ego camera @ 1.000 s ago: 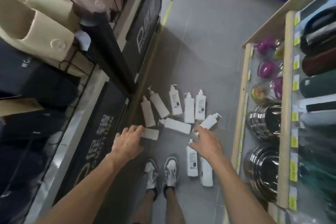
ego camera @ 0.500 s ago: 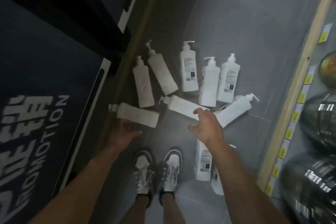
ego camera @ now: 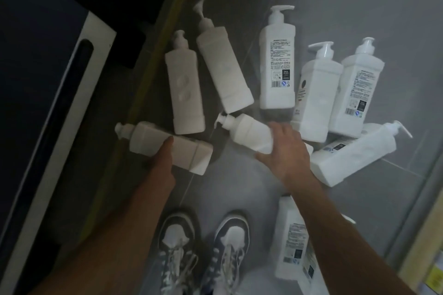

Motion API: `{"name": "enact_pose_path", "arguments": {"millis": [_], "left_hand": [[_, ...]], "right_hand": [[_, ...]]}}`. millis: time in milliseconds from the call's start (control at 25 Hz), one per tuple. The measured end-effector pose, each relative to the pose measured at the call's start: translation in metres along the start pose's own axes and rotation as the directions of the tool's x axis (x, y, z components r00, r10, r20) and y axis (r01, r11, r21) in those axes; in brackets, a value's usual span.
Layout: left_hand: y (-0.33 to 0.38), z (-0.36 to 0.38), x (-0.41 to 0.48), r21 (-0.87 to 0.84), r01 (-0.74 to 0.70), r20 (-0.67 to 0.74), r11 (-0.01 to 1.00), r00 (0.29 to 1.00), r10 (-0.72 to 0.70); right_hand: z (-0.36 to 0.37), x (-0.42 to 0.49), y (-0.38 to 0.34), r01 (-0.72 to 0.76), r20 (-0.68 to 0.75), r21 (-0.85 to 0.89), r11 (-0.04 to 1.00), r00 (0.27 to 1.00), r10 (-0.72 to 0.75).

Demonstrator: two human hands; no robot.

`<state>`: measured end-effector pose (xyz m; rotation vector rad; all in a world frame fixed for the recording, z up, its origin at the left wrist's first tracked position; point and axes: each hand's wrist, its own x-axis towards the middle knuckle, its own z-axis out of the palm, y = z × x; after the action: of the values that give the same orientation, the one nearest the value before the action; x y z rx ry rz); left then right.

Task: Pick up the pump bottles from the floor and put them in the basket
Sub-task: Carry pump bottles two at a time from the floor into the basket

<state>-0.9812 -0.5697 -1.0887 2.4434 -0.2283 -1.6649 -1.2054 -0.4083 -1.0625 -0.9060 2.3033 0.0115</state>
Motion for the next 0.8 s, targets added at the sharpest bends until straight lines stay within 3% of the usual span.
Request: {"name": "enact_pose_path", "arguments": {"millis": [200, 360, 520, 600, 800], "left_hand": [[-0.004, 0.023, 0.061, -0.079, 0.041, 0.063, 0.996, 0.997, -0.036], [0.011, 0.033, 0.031, -0.065, -0.009, -0.213, 0.998, 0.977, -0.005], [0.002, 0.028, 0.035, -0.005, -0.045, -0.268, 0.999, 0.963, 0.042], [0.003, 0.016, 0.030, 0.026, -0.066, -0.236, 0.997, 0.969, 0.071], [-0.001, -0.018, -0.001, 0.264, -0.263, -0.144, 0.928, 0.941, 0.307]], "right_hand": [[0.017, 0.015, 0.005, 0.062, -0.006, -0.090, 0.994, 0.998, -0.062], [0.029, 0.027, 0.008, 0.089, 0.004, -0.168, 0.982, 0.996, -0.090], [0.028, 0.029, 0.007, 0.104, -0.022, -0.214, 0.971, 0.994, -0.111], [0.028, 0.025, 0.004, 0.089, -0.032, -0.200, 0.976, 0.995, -0.098], [0.016, -0.010, -0.020, -0.021, -0.033, -0.064, 0.998, 0.999, 0.019]]}}
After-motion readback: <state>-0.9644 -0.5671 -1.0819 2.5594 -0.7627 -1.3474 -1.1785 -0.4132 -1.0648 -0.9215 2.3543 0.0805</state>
